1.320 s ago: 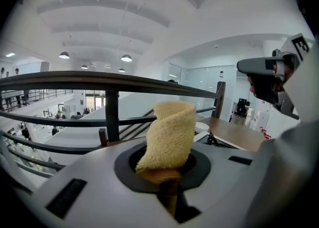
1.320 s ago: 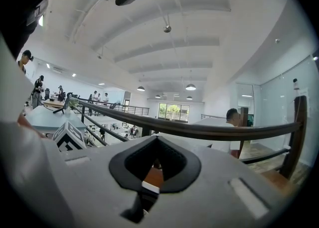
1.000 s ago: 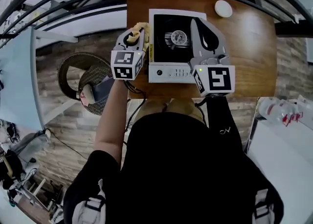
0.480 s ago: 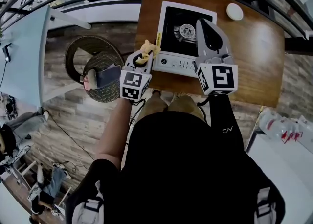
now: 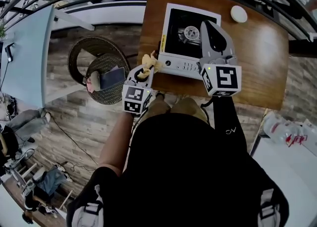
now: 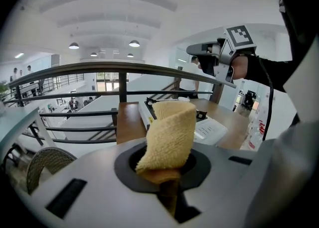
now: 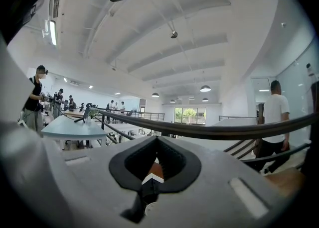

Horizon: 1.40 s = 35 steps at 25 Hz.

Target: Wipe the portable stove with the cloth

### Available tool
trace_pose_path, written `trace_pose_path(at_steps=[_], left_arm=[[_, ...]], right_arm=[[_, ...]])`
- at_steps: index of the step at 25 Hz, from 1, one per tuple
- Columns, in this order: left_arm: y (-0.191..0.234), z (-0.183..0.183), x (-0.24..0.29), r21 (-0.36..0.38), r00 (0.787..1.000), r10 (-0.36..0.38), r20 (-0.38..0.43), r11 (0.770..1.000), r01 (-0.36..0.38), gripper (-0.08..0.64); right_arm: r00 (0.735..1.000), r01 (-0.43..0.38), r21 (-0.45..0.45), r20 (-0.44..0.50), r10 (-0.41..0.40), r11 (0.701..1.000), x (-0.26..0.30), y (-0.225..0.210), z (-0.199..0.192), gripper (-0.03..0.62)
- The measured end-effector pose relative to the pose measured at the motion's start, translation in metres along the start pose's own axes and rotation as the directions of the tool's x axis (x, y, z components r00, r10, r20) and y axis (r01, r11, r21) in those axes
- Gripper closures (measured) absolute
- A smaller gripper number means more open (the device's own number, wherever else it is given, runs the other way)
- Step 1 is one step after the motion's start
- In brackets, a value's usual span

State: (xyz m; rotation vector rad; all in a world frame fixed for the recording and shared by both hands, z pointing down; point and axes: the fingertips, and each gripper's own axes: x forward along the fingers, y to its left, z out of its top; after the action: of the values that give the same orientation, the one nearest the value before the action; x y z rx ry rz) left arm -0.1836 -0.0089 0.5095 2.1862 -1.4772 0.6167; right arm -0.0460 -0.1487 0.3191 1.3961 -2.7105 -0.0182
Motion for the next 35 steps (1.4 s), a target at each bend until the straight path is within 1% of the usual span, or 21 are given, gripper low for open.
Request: trace_pose_path(at_steps=[3,5,7,9,11,16,19,21,24,27,29,33,35], left_arm=[[0.018,0.028,0.0,0.013,0.999,0.026,0.047,1.0,-0.027,0.531],[0.028,0.056,0.001,0.026,0.993,0.044,0.108,0.999,-0.047,0.531],[0.032,0.084,0.007,0.043,0.984,0.036,0.176,0.998,-0.045,0.531],[0.03,0.115,0.016,0.063,0.973,0.004,0.232,0.998,-0.019,0.531],[0.022,0.147,0.029,0.096,0.959,-0.045,0.28,0.995,0.019,0.531],[-0.013,0.219,0.07,0.187,0.918,-0.165,0.361,0.977,0.102,0.531],[-0.049,0.254,0.096,0.234,0.897,-0.216,0.385,0.963,0.131,0.531],[-0.075,0.273,0.114,0.247,0.886,-0.237,0.398,0.958,0.146,0.531],[-0.118,0.29,0.143,0.257,0.875,-0.269,0.402,0.951,0.174,0.531],[-0.157,0.3,0.174,0.266,0.872,-0.297,0.389,0.942,0.202,0.531],[-0.175,0.309,0.195,0.264,0.872,-0.303,0.385,0.941,0.21,0.531],[-0.195,0.322,0.23,0.259,0.871,-0.303,0.386,0.942,0.213,0.531],[-0.197,0.321,0.248,0.25,0.879,-0.294,0.374,0.945,0.21,0.531]], right_arm=[[1.0,0.029,-0.006,0.001,-0.029,1.0,0.003,-0.004,0.004,0.589],[0.998,0.056,-0.011,0.001,-0.056,0.998,0.005,-0.007,0.007,0.589],[0.996,0.088,-0.018,0.002,-0.088,0.996,0.004,-0.013,0.009,0.589],[0.992,0.124,-0.025,0.002,-0.124,0.992,0.001,-0.021,0.011,0.589],[0.987,0.158,-0.037,-0.002,-0.159,0.987,-0.001,-0.032,0.01,0.589],[0.974,0.225,-0.034,-0.027,-0.226,0.974,-0.006,-0.071,-0.002,0.589],[0.971,0.238,-0.022,-0.025,-0.238,0.971,-0.011,-0.102,-0.004,0.589],[0.971,0.236,-0.024,-0.019,-0.237,0.971,-0.017,-0.123,-0.003,0.589],[0.97,0.241,-0.018,-0.026,-0.241,0.97,-0.027,-0.156,-0.011,0.589],[0.967,0.252,-0.003,-0.035,-0.252,0.968,-0.037,-0.193,-0.018,0.589],[0.965,0.259,0.005,-0.037,-0.259,0.966,-0.042,-0.216,-0.021,0.589],[0.968,0.245,0.019,-0.058,-0.244,0.969,-0.045,-0.244,-0.036,0.589],[0.97,0.237,0.027,-0.07,-0.235,0.971,-0.045,-0.255,-0.045,0.589]])
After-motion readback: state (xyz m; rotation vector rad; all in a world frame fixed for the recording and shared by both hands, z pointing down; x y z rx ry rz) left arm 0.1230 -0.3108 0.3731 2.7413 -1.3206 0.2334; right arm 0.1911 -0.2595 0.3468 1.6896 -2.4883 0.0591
